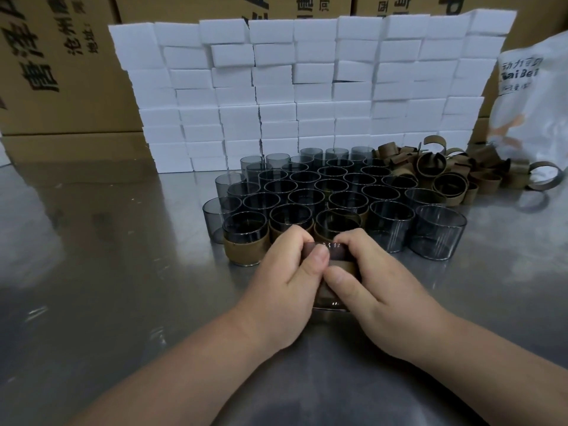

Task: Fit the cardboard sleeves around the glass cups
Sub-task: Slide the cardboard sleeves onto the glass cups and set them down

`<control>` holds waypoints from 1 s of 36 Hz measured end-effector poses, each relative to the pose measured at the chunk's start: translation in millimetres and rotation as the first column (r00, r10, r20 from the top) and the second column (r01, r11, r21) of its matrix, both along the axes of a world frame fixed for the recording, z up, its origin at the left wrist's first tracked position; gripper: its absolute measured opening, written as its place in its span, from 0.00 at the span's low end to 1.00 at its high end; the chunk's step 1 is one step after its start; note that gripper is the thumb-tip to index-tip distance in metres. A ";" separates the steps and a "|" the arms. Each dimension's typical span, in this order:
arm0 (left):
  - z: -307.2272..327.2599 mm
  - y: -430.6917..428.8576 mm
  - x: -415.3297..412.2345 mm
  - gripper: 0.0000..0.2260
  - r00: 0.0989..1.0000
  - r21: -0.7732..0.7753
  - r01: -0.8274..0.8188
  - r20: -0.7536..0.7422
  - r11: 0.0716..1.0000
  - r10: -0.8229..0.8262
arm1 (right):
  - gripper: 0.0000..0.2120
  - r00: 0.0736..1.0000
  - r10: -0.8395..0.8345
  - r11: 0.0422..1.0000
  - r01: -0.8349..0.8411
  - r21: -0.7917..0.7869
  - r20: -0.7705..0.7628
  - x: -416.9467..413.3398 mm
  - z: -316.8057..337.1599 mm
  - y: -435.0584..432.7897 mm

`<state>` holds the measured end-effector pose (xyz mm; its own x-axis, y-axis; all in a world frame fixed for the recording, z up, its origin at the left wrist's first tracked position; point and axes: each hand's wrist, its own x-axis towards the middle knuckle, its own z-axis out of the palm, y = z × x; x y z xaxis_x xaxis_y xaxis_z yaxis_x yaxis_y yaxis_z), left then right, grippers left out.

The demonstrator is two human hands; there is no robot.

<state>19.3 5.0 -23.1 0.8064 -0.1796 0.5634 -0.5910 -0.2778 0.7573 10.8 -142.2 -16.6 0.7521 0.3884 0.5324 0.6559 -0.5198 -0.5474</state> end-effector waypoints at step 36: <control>-8.4 -0.4 1.2 0.17 0.995 0.021 0.004 0.097 1.000 -0.006 | 0.22 0.990 -0.123 0.988 0.129 -0.090 0.073 -4.1 -3.2 5.5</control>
<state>20.5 4.7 -31.6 0.7469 -0.1958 0.6354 -0.6631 -0.2894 0.6903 6.8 -136.7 -19.9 0.7619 0.3433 0.5493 0.6156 -0.6477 -0.4489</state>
